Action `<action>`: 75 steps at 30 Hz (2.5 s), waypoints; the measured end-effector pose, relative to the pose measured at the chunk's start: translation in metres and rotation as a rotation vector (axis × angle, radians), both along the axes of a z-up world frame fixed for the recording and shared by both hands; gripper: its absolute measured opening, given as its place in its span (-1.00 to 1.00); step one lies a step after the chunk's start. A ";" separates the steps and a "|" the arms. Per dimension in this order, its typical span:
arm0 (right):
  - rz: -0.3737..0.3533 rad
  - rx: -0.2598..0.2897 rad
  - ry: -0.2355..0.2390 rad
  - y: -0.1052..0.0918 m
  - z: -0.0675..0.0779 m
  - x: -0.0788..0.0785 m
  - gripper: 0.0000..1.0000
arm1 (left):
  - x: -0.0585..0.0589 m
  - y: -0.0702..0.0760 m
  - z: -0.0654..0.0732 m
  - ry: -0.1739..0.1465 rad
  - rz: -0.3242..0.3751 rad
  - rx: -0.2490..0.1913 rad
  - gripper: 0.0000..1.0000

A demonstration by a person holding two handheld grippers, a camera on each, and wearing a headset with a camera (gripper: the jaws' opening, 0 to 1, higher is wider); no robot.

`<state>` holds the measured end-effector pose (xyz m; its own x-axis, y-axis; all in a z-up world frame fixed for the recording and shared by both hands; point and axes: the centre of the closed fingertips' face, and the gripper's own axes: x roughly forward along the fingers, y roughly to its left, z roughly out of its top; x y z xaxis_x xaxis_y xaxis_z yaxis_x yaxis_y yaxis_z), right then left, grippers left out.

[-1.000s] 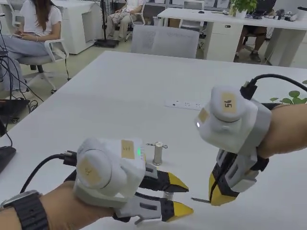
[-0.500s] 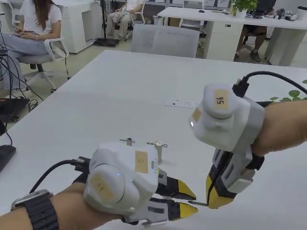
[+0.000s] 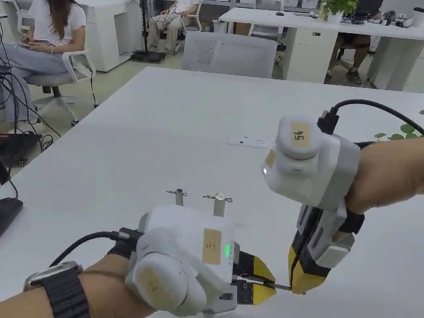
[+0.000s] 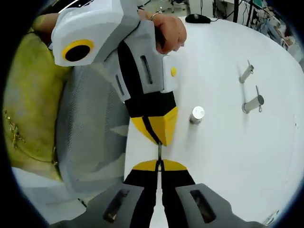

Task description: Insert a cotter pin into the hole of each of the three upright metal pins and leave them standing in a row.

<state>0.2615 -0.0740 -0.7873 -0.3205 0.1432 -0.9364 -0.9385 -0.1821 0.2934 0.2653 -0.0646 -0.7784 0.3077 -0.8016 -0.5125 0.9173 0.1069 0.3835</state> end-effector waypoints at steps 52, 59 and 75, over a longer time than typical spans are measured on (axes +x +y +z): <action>0.171 0.164 -0.224 0.001 -0.001 -0.004 -0.86 | -0.007 0.008 0.005 0.702 0.196 -0.308 -1.00; 0.174 0.167 -0.226 0.003 0.000 -0.003 -0.90 | -0.009 0.008 0.004 0.742 0.207 -0.313 -1.00; 0.112 0.143 -0.215 0.002 0.000 0.001 -0.94 | -0.004 0.007 0.002 0.588 0.165 -0.283 -0.99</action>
<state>0.2629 -0.0720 -0.7877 -0.1376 0.2533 -0.9576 -0.9480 -0.3138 0.0532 0.2610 -0.0574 -0.7768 0.1712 -0.8961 -0.4095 0.9280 0.2863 -0.2385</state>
